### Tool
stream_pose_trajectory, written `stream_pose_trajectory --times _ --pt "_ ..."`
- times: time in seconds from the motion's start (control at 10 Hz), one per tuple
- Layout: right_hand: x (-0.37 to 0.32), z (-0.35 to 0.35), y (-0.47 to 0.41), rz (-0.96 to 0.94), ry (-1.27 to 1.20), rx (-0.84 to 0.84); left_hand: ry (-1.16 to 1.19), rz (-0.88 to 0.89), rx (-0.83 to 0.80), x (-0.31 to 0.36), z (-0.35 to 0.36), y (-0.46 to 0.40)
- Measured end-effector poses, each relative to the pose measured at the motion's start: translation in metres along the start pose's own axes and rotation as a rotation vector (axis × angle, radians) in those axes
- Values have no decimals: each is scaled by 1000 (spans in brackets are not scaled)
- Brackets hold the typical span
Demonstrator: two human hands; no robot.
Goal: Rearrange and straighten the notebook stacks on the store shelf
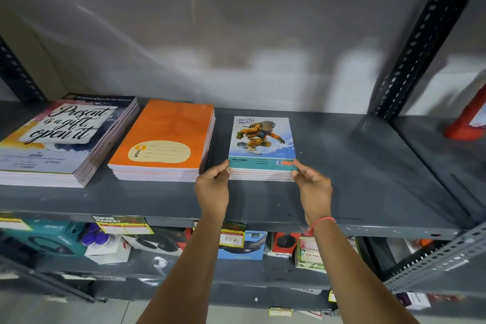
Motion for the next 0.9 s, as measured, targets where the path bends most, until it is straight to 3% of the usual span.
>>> stream_pose_trajectory --times 0.3,0.7,0.9 --pt "0 0 -3 -34 2 6 -42 20 49 0 -3 -1" --pt "-3 0 3 -66 42 46 -129 83 -32 10 -1 8" --pt "-34 1 45 -79 415 28 -594 293 -295 33 5 33"
Point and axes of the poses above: each hand's wrist, its own y-axis away from the middle knuckle, its own z-axis out of the palm, x = y × z, the point moved 10 cm from there along -y, towards the middle knuckle, and after that the axes turned 7 degrees about -y, right-handed, at the moved point
